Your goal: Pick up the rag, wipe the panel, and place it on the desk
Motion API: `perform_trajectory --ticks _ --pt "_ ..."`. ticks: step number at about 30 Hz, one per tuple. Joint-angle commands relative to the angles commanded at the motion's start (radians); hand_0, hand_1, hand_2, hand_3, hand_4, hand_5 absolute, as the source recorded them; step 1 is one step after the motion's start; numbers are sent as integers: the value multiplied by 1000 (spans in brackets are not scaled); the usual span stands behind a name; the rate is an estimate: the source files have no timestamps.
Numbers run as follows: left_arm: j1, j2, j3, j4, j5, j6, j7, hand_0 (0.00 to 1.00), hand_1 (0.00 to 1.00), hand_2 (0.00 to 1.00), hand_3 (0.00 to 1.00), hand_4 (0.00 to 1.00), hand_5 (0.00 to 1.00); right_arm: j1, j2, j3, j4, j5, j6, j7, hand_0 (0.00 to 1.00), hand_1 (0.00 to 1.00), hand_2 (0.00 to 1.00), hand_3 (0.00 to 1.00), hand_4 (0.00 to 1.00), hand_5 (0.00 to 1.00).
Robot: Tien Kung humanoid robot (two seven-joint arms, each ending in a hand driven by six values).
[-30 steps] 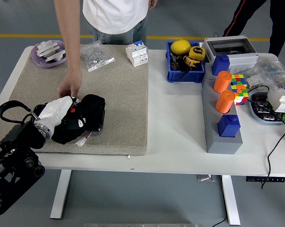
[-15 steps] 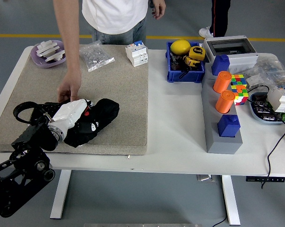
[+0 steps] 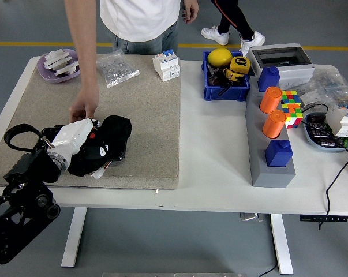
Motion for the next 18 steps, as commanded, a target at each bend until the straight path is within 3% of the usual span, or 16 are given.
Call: perform_trajectory --ticks 18 --pt "46 28 -150 56 36 -2 24 225 179 548 550 439 2 -1 -1 3 0 -1 0 -1 759 610 626 614 998 635"
